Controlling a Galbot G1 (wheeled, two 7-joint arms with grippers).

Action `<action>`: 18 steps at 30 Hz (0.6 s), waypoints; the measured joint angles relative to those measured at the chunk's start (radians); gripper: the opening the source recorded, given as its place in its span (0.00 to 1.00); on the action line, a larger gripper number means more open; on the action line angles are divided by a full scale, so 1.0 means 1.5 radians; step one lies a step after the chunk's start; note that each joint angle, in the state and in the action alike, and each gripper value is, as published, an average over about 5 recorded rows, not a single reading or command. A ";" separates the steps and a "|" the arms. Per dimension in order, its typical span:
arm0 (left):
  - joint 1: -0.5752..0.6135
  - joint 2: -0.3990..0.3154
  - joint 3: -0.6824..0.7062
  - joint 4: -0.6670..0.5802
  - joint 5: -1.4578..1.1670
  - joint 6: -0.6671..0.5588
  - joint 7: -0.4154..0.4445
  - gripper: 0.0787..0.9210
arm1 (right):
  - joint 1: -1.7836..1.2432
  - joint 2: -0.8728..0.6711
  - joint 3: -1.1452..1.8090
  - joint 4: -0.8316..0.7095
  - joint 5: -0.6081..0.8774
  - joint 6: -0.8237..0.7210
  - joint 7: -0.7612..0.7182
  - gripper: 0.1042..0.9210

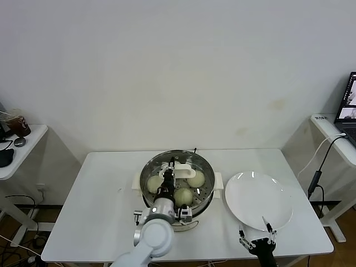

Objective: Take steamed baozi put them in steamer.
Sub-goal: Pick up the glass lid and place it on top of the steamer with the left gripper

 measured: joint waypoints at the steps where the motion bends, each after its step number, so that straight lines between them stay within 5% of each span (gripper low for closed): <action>1: 0.001 -0.001 -0.001 0.000 -0.002 0.000 -0.001 0.11 | 0.000 0.000 0.000 0.000 0.000 0.000 0.000 0.88; 6: 0.005 -0.003 -0.003 -0.003 -0.021 0.001 -0.010 0.17 | -0.002 0.000 -0.001 0.001 0.000 0.001 0.000 0.88; 18: 0.084 0.027 -0.028 -0.095 -0.131 -0.038 -0.077 0.58 | -0.007 0.003 -0.003 0.003 -0.004 0.001 0.000 0.88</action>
